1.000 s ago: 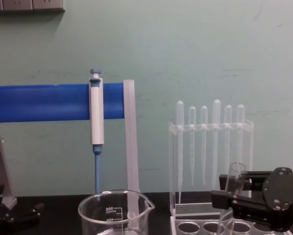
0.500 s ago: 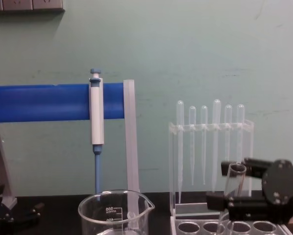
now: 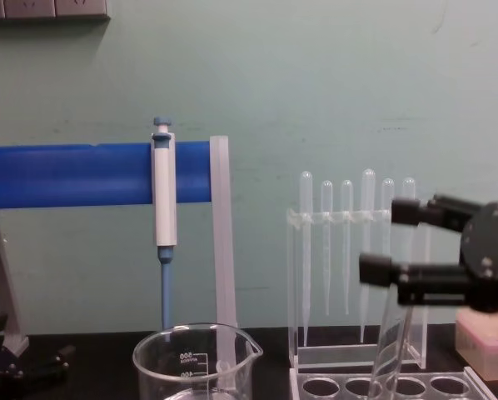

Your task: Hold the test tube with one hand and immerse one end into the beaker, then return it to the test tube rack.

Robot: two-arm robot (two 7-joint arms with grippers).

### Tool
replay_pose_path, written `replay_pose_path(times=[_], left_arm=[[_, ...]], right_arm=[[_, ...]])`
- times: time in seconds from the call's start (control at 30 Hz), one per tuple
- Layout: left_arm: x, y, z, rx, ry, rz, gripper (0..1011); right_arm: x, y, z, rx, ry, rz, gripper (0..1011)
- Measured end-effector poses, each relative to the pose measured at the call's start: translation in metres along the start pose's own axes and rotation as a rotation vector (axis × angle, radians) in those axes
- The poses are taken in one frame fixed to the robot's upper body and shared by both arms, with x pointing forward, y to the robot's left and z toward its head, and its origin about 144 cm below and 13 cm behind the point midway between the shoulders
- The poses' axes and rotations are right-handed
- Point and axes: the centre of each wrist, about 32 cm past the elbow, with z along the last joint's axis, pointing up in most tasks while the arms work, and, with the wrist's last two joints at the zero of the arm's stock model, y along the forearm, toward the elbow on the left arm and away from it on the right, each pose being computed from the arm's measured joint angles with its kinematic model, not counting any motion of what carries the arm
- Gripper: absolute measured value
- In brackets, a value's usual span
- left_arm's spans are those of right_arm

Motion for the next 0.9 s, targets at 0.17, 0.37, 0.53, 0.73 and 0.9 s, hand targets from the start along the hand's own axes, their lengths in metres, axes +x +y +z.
replay_pose_path(times=[0.17, 0.37, 0.53, 0.73, 0.9], left_arm=[[0.0, 0.0, 0.0, 0.0, 0.0, 0.0, 1000], [0.0, 0.0, 0.0, 0.0, 0.0, 0.0, 1000], [0.0, 0.0, 0.0, 0.0, 0.0, 0.0, 1000], [0.0, 0.0, 0.0, 0.0, 0.0, 0.0, 1000], [0.0, 0.0, 0.0, 0.0, 0.0, 0.0, 1000]], right_arm=[[-0.003, -0.005, 0.001, 0.053, -0.009, -0.063, 1002], [-0.013, -0.015, -0.001, 0.076, -0.011, -0.234, 1002], [-0.025, -0.02, -0.007, -0.002, 0.014, -0.397, 1002], [-0.033, -0.019, -0.016, -0.132, 0.034, -0.54, 1002], [-0.035, -0.017, -0.024, -0.203, 0.056, -0.596, 1002]])
